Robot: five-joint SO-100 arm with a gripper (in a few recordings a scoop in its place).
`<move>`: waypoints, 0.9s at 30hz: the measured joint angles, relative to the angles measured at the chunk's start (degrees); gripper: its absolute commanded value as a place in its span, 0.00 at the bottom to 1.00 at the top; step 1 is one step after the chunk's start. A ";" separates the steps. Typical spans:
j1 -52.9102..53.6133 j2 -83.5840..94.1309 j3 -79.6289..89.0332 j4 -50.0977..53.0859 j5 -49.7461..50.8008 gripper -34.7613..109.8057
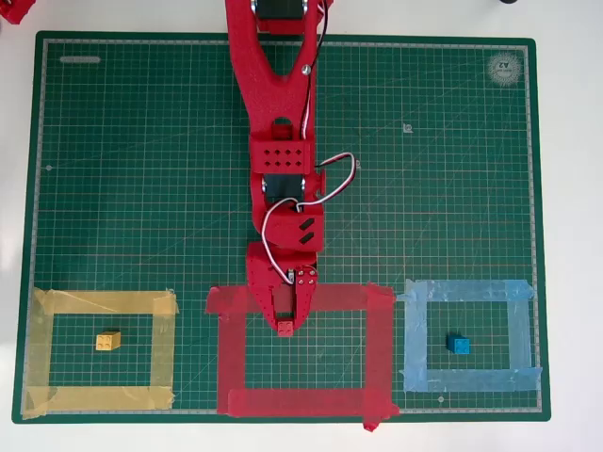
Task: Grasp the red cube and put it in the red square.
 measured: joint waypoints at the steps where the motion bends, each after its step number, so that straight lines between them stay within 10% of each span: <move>1: 0.00 -0.53 -0.09 -1.76 -0.09 0.25; 27: -1.14 -6.68 -4.22 -7.82 -0.44 0.39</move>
